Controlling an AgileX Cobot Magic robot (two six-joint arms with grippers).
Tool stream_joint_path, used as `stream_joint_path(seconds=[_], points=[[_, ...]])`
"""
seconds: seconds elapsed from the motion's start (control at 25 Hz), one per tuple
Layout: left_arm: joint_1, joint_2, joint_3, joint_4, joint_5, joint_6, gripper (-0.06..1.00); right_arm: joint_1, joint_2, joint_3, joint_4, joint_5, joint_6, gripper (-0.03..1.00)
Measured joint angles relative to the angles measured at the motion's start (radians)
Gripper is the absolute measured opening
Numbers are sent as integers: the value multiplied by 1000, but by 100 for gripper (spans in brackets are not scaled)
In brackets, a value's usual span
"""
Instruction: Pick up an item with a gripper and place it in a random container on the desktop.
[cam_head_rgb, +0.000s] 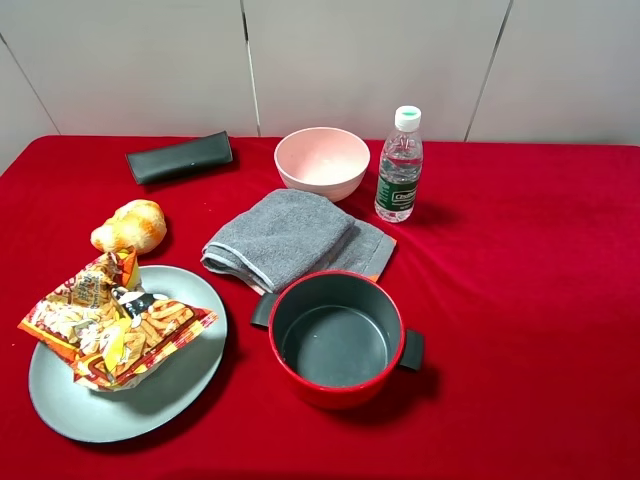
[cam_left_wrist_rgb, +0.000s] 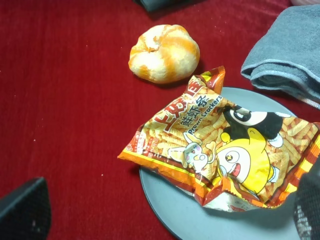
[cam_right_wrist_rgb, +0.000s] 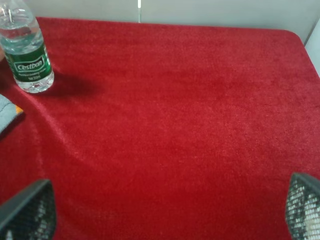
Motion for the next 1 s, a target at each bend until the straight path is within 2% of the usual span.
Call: stream_joint_path(seconds=[1.0], points=[[0,0,0,0,0,1,96,0,0,0,0,0,0,69]])
